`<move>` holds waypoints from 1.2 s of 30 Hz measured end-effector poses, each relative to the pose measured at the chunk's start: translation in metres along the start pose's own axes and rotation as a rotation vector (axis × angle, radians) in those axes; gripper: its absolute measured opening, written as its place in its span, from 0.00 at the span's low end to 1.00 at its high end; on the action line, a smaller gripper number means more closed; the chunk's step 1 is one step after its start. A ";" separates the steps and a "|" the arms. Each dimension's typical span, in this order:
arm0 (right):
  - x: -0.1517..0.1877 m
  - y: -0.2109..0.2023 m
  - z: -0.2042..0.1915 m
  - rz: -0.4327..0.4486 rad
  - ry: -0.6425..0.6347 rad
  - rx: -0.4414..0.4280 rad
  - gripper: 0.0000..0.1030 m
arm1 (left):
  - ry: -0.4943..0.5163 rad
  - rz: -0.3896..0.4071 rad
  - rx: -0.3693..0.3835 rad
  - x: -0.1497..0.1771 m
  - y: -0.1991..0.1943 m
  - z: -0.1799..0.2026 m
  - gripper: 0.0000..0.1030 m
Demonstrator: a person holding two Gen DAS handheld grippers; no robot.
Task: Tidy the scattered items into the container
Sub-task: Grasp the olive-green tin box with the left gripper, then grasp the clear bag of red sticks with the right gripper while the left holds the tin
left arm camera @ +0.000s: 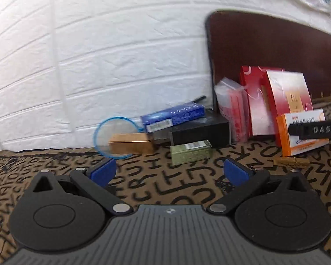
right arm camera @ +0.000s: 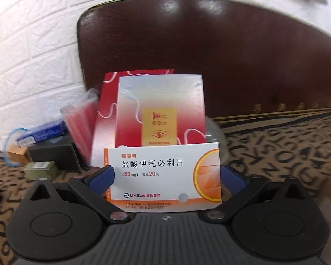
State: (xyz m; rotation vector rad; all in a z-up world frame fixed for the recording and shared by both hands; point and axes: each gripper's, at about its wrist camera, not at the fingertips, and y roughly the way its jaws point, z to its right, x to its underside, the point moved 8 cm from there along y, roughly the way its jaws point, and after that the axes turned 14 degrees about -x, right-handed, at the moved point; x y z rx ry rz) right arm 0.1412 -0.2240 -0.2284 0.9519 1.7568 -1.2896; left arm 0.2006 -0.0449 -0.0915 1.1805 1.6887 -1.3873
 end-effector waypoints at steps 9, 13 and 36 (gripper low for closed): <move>-0.005 -0.006 0.005 0.032 0.036 -0.096 0.82 | -0.016 -0.108 -0.009 -0.006 0.046 0.030 0.98; -0.006 -0.002 0.001 0.020 0.033 -0.080 1.00 | -0.018 -0.147 -0.011 -0.008 0.060 0.039 0.99; -0.013 -0.015 -0.015 0.026 -0.037 -0.126 1.00 | -0.069 -0.090 0.101 0.015 0.009 0.044 0.60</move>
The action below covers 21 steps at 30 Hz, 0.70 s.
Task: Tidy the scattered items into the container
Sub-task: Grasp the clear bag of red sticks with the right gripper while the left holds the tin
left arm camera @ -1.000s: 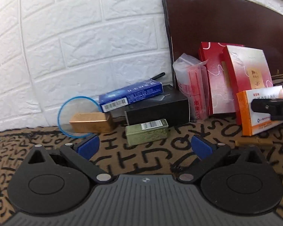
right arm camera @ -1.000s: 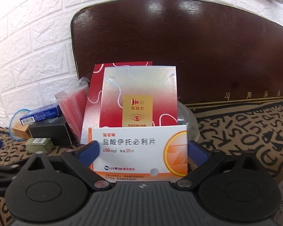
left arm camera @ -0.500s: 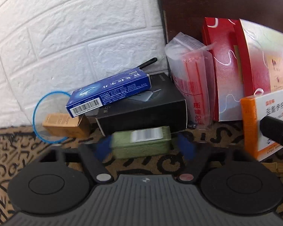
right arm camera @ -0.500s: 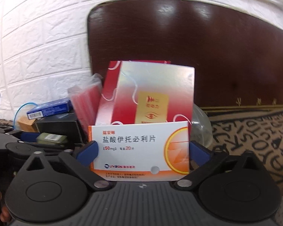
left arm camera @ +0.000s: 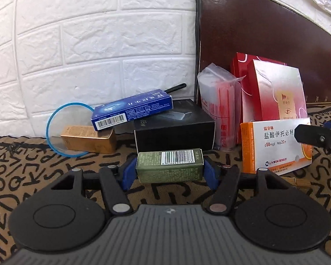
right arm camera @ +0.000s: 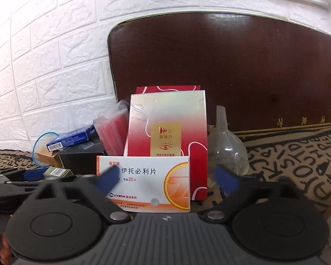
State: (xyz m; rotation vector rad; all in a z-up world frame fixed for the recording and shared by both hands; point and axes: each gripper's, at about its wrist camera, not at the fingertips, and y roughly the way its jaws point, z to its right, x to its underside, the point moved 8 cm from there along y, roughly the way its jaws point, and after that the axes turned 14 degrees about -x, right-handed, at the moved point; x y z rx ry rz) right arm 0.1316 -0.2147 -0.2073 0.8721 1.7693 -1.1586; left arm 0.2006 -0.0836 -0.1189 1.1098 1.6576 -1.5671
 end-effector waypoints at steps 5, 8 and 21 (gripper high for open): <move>0.008 0.005 -0.013 -0.004 0.045 0.029 1.00 | 0.003 -0.003 0.002 -0.002 -0.001 0.009 0.60; 0.014 0.020 -0.031 -0.011 -0.009 0.042 1.00 | -0.017 -0.013 0.002 -0.007 0.009 0.010 0.60; -0.002 0.036 -0.036 -0.009 -0.149 0.138 1.00 | -0.097 -0.066 0.023 -0.007 0.019 0.001 0.60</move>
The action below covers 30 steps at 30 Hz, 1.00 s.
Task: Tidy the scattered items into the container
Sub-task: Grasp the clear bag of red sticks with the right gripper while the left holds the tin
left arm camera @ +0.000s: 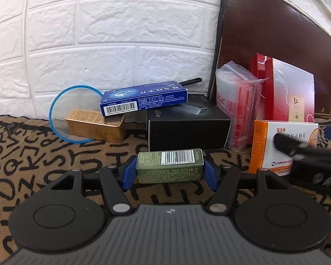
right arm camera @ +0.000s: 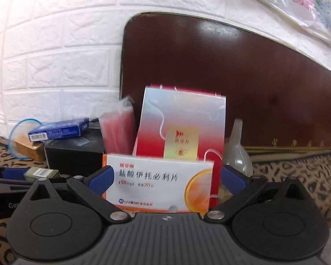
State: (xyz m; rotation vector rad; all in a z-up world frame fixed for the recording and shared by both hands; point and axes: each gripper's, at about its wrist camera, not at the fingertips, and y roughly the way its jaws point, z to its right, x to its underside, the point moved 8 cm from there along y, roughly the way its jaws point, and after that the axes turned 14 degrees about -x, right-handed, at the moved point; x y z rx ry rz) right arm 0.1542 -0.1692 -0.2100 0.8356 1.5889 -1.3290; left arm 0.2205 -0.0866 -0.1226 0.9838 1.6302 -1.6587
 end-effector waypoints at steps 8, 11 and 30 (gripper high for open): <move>-0.052 -0.013 -0.001 0.006 -0.178 -0.255 1.00 | 0.004 0.051 -0.008 -0.006 -0.008 -0.007 0.60; -0.071 -0.007 -0.013 0.043 -0.117 -0.346 1.00 | -0.013 0.049 -0.014 -0.005 -0.010 -0.013 0.60; -0.040 0.081 -0.046 -0.142 -0.231 -0.158 0.30 | -0.034 0.019 0.032 -0.001 -0.003 -0.024 0.61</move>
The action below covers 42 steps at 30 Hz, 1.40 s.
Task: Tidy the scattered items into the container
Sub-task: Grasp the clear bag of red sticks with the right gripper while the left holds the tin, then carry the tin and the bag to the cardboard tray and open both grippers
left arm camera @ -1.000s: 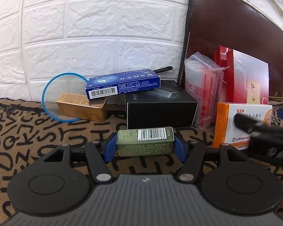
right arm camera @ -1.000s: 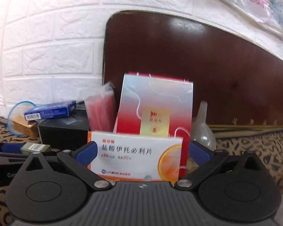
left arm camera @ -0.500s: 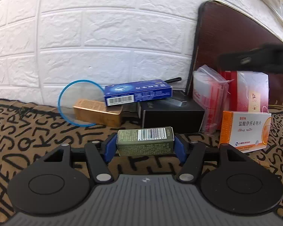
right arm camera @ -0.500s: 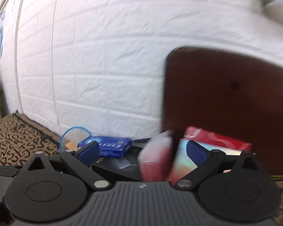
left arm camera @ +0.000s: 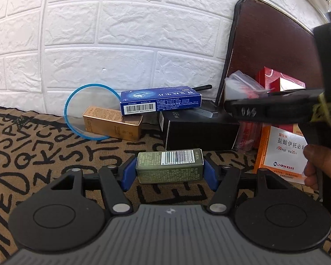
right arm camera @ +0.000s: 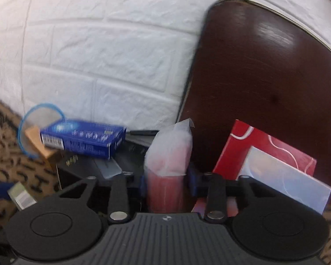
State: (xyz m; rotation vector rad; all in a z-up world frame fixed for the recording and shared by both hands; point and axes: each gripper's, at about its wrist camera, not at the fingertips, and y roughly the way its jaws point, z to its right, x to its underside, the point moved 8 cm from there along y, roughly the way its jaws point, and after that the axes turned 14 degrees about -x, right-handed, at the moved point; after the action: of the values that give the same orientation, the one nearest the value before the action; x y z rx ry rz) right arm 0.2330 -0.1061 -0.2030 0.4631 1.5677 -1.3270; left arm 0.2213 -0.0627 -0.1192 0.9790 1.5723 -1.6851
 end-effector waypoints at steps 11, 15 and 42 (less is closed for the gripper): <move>-0.016 -0.084 -0.002 0.140 0.111 -0.136 0.26 | -0.013 0.105 0.002 -0.022 -0.038 -0.007 0.61; -0.040 -0.126 -0.019 0.212 0.094 -0.173 0.26 | -0.016 0.152 0.011 -0.039 -0.077 -0.012 0.61; 0.067 -0.415 0.178 0.282 0.245 0.273 0.26 | 0.268 0.256 0.482 -0.065 -0.244 0.302 0.61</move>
State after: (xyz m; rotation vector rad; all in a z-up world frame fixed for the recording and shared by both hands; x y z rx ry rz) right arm -0.0471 -0.4216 -0.0279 1.0110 1.4533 -1.3035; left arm 0.0191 -0.3433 0.0691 1.6332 1.1430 -1.8402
